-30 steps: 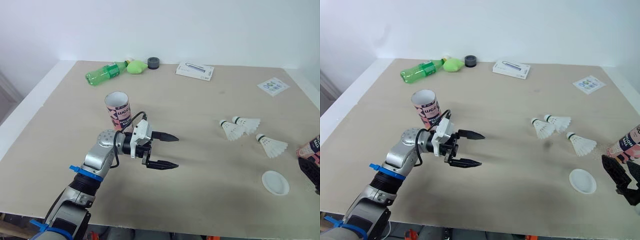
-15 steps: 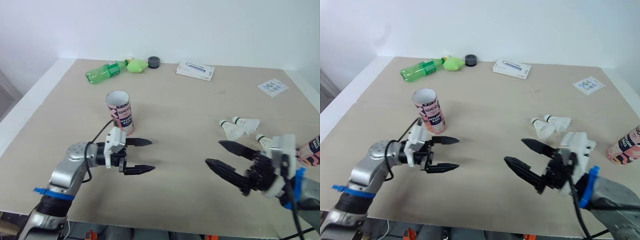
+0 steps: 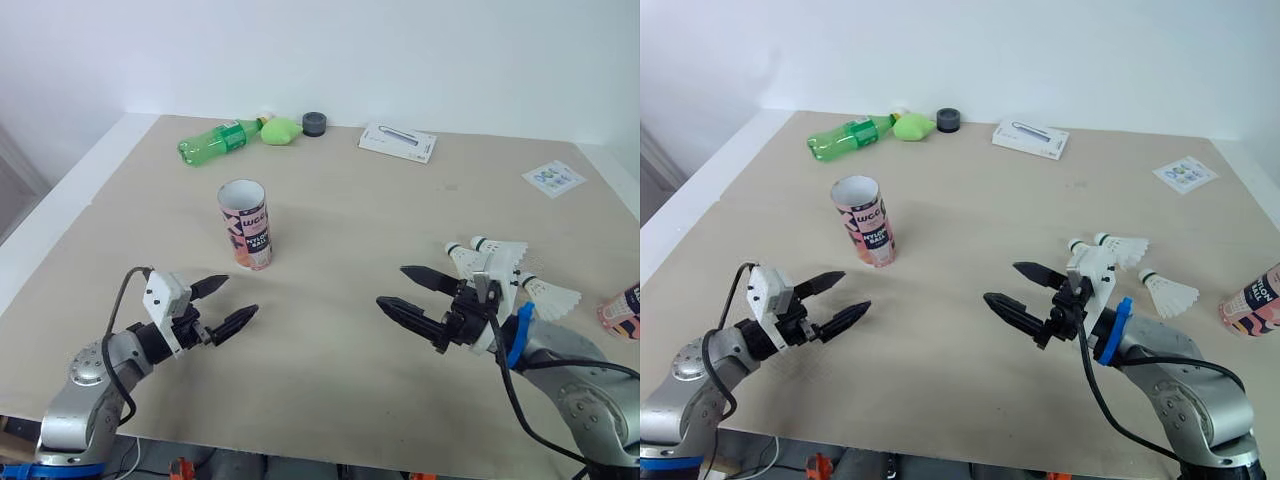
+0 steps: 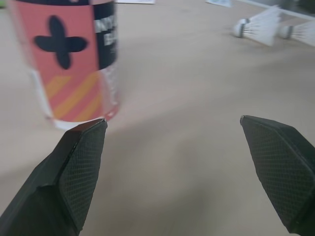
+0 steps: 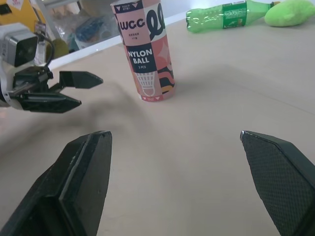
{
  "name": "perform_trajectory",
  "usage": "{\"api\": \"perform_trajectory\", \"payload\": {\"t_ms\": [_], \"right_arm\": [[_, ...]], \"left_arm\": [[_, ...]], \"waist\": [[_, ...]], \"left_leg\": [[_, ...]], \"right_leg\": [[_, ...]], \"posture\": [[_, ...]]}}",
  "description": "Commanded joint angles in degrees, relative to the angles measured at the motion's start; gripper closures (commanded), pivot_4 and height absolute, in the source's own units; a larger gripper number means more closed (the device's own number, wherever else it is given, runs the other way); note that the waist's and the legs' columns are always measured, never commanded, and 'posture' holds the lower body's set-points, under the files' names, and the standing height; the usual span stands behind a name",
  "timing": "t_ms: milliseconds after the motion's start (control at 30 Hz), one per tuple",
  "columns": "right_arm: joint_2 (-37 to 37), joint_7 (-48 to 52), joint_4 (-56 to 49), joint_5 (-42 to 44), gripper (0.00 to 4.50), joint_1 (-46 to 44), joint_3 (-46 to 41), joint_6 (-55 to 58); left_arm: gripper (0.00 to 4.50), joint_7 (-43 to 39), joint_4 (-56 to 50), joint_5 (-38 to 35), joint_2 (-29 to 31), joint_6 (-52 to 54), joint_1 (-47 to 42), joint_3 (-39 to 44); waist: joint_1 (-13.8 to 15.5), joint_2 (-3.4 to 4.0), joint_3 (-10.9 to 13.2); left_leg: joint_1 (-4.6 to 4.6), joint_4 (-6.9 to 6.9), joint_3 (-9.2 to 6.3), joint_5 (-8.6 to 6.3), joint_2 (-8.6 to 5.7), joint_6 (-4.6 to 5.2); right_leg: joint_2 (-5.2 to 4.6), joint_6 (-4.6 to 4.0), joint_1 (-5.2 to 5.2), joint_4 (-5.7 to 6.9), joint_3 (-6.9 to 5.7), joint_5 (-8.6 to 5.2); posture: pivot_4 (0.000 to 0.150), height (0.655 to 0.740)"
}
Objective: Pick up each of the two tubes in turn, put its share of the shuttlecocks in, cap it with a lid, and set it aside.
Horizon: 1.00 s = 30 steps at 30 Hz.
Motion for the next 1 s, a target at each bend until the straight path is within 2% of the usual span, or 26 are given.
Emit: {"api": "perform_trajectory", "payload": {"t_ms": [33, 233, 467, 1000], "right_arm": [[0.5, 0.9, 0.3, -0.9, 0.04, -1.4, 0.3, -1.2], [0.9, 0.4, -0.6, -2.0, 0.04, -0.1, -0.6, -1.1], [0.8, -1.4, -5.3, -1.5, 0.04, 5.4, -3.3, -0.8], [0.6, -5.3, -10.1, -0.8, 0.04, 10.2, -6.7, 0.2]], "left_arm": [[0.00, 2.2, 2.2, 1.0, -0.4, -1.7, -1.7, 1.1], [0.00, 5.9, 10.6, 3.7, -1.4, -2.3, -8.2, 0.1], [0.00, 3.2, 15.8, 4.0, -1.5, -2.8, -13.9, -2.3], [0.00, 1.1, 30.3, 7.7, -3.8, -6.4, -29.6, -6.2]], "waist": [[0.0, -0.01, 0.0], [0.2, -0.01, 0.0], [0.4, -0.02, 0.0], [0.5, -0.05, 0.0]], "left_leg": [[-0.01, 0.00, 0.00, 0.00, 0.00, 0.00], [-0.04, -0.01, -0.05, 0.00, -0.02, 0.00], [-0.08, -0.06, -0.05, -0.02, -0.05, -0.03], [-0.08, 0.00, -0.06, 0.07, -0.07, -0.10]], "right_leg": [[0.02, 0.00, -0.01, 0.00, 0.00, 0.00], [0.03, 0.05, -0.01, 0.01, -0.04, 0.05], [0.02, -0.10, -0.03, 0.01, -0.03, 0.10], [0.03, 0.08, -0.01, 0.01, -0.02, 0.14]], "posture": [[0.150, 0.7294], [0.150, 0.7294], [0.150, 0.7294], [0.150, 0.7294]]}}
